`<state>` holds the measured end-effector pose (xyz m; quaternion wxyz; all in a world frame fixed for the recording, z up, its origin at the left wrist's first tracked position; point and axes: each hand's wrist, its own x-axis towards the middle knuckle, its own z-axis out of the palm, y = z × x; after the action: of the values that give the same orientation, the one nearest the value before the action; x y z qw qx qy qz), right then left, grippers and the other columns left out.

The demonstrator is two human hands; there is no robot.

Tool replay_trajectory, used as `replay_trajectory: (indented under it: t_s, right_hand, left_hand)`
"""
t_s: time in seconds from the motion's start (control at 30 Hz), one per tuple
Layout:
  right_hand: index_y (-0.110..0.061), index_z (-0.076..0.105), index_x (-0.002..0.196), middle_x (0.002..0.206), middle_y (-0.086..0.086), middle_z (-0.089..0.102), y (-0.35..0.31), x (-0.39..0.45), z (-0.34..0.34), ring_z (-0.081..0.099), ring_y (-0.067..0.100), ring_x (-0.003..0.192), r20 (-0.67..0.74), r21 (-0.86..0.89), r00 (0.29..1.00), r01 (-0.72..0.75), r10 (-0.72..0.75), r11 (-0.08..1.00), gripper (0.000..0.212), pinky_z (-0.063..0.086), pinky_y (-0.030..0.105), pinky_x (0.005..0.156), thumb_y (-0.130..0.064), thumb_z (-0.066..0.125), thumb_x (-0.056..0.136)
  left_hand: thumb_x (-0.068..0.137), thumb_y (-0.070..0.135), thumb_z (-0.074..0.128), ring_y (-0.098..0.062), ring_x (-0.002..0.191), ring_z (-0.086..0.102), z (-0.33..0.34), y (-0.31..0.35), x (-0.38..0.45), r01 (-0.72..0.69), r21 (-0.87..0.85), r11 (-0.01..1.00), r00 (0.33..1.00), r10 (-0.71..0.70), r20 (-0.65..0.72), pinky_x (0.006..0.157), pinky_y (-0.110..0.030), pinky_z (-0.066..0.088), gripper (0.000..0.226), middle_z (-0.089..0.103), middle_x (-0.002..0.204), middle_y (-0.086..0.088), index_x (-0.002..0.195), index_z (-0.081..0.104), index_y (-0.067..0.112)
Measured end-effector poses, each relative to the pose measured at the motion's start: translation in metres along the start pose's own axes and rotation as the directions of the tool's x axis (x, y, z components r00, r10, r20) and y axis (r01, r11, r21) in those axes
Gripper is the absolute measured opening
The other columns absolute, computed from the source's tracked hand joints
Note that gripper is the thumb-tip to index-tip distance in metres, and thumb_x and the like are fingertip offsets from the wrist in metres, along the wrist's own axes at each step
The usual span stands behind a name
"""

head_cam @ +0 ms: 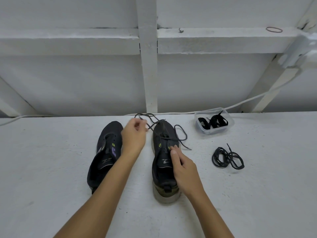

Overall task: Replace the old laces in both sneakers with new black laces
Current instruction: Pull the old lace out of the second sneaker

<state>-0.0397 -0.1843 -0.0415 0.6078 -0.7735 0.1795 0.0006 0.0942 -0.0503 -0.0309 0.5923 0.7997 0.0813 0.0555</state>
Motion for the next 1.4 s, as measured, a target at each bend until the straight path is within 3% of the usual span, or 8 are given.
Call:
replay_trajectory:
  t_s: [0.1,0.27,0.53,0.73,1.0,1.17,1.3,1.4]
  right_hand:
    - [-0.028,0.056,0.143,0.156,-0.014,0.042,0.000,0.000,0.000,0.031,-0.001,0.146,-0.003,0.004,1.000,-0.007,0.007,1.000,0.042,0.025,0.017,0.117,-0.043,0.046,0.105]
    - [-0.031,0.058,0.142,0.156,-0.014,0.042,-0.002,0.001,0.001,0.032,0.000,0.146,-0.005,0.008,1.000,-0.012,0.012,1.000,0.041,0.027,0.023,0.121,-0.044,0.046,0.105]
    - [-0.030,0.055,0.145,0.156,-0.016,0.042,0.002,0.001,0.001,0.031,0.001,0.147,-0.005,-0.010,1.000,0.000,0.000,1.000,0.044,0.026,0.020,0.119,-0.046,0.044,0.105]
    - [-0.032,0.056,0.144,0.155,-0.017,0.043,0.002,0.002,0.001,0.035,-0.004,0.141,-0.007,-0.007,1.000,-0.002,0.001,1.000,0.043,0.028,0.016,0.114,-0.046,0.044,0.105]
    - [-0.030,0.055,0.145,0.156,-0.015,0.043,0.004,0.003,0.001,0.034,0.000,0.145,-0.003,-0.011,1.000,-0.006,0.006,1.000,0.046,0.027,0.021,0.119,-0.048,0.043,0.105]
    - [-0.029,0.056,0.145,0.156,-0.015,0.043,0.005,0.003,0.001,0.031,0.001,0.147,-0.009,-0.002,1.000,-0.018,0.018,1.000,0.047,0.026,0.028,0.123,-0.048,0.044,0.105]
    - [-0.030,0.056,0.144,0.155,-0.015,0.044,0.005,0.003,0.002,0.033,0.001,0.146,-0.017,0.001,1.000,-0.017,0.017,1.000,0.046,0.026,0.029,0.123,-0.049,0.044,0.104]
    - [-0.030,0.055,0.146,0.155,-0.016,0.044,0.007,0.004,0.002,0.034,0.000,0.145,-0.017,0.003,1.000,-0.018,0.018,1.000,0.048,0.027,0.028,0.123,-0.051,0.043,0.104]
  left_hand:
    - [0.102,0.035,0.051,-0.008,0.075,0.067,-0.006,0.006,0.004,0.090,-0.180,0.980,0.982,-0.118,-0.151,0.076,-0.037,0.058,0.021,0.069,0.095,-0.006,0.095,0.060,0.017]
    - [0.090,0.049,0.066,-0.011,0.086,0.068,-0.007,-0.005,-0.016,0.116,0.142,0.983,0.886,-0.167,0.432,0.077,-0.028,0.058,0.024,0.072,0.097,0.008,0.100,0.074,0.028]
    - [0.100,0.036,0.054,-0.001,0.066,0.063,-0.003,0.012,0.004,-0.067,-0.194,0.979,0.966,0.015,-0.258,0.071,-0.029,0.055,0.021,0.068,0.080,0.003,0.089,0.059,0.019]
    - [0.089,0.054,0.066,-0.010,0.092,0.069,-0.006,-0.007,-0.011,0.159,0.141,0.977,0.880,-0.205,0.429,0.083,-0.033,0.059,0.029,0.071,0.102,0.013,0.106,0.072,0.031]
    - [0.094,0.014,0.065,-0.005,0.080,0.059,-0.001,-0.001,-0.003,-0.244,0.296,0.923,0.928,0.134,0.348,0.077,-0.013,0.044,0.009,0.070,0.093,0.007,0.097,0.074,0.015]
    - [0.097,0.012,0.059,-0.015,0.087,0.061,-0.008,0.004,0.007,-0.249,0.299,0.921,0.957,0.281,-0.068,0.076,-0.022,0.042,0.012,0.065,0.104,0.001,0.103,0.070,0.012]
    - [0.091,0.020,0.068,-0.018,0.102,0.053,-0.008,-0.007,-0.005,-0.295,0.504,0.811,0.939,0.345,-0.005,0.076,-0.028,0.038,0.025,0.051,0.124,-0.001,0.115,0.064,0.017]
    - [0.093,0.034,0.064,-0.014,0.090,0.059,-0.004,-0.006,-0.014,-0.280,0.477,0.833,0.960,0.237,0.149,0.071,-0.023,0.039,0.016,0.063,0.101,0.004,0.093,0.068,0.018]
